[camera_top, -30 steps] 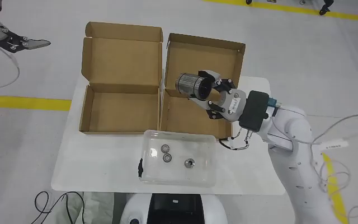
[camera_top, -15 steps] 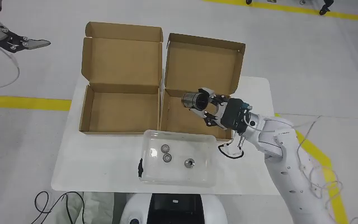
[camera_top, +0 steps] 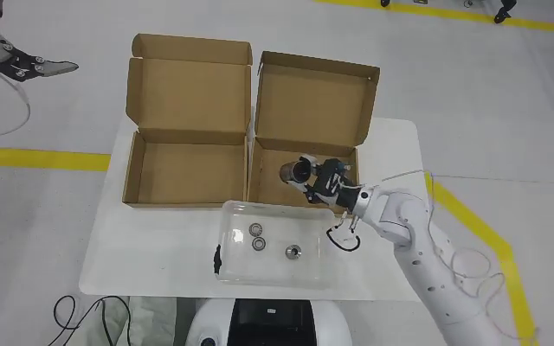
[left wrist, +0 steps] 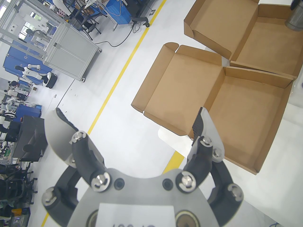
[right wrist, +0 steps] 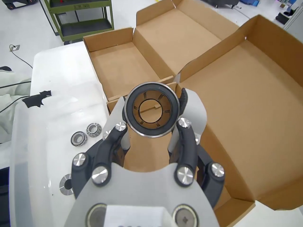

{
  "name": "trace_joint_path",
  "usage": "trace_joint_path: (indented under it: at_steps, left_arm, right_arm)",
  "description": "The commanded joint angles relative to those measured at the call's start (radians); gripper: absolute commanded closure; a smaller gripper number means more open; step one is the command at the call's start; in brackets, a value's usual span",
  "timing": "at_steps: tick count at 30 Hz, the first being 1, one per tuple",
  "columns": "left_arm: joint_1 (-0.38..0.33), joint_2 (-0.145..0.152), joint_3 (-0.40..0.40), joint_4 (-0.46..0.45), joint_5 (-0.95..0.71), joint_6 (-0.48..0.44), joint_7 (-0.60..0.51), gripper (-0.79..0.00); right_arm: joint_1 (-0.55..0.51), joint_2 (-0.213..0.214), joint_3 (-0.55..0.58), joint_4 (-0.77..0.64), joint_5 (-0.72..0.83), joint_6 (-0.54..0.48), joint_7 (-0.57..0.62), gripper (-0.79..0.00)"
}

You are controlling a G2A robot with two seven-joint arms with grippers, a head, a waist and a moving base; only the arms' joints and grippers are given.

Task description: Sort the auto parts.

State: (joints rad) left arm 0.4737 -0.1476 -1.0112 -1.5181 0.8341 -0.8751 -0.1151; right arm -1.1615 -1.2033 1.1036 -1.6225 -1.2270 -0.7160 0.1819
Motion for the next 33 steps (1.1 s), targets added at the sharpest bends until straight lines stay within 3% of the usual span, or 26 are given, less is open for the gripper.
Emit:
trace_joint_path:
  at_steps: [1,9,18,33]
  left_arm:
    - [0.000,0.000,0.000,0.000,0.000,0.000,0.000,-0.785]
    - [0.000,0.000,0.000,0.000,0.000,0.000,0.000,-0.785]
    - [0.000,0.000,0.000,0.000,0.000,0.000,0.000,-0.785]
    - [0.000,0.000,0.000,0.000,0.000,0.000,0.000,-0.785]
  right_arm:
    - [0.008,-0.003,-0.013,0.016,0.005,0.020,0.010,0.000]
    - [0.040,-0.015,-0.056,0.114,0.019,0.064,0.010,0.000]
    - [0.176,-0.051,-0.162,0.258,0.043,0.109,0.118,0.000]
    - [0.302,-0.107,-0.276,0.460,0.073,0.177,0.155,0.000]
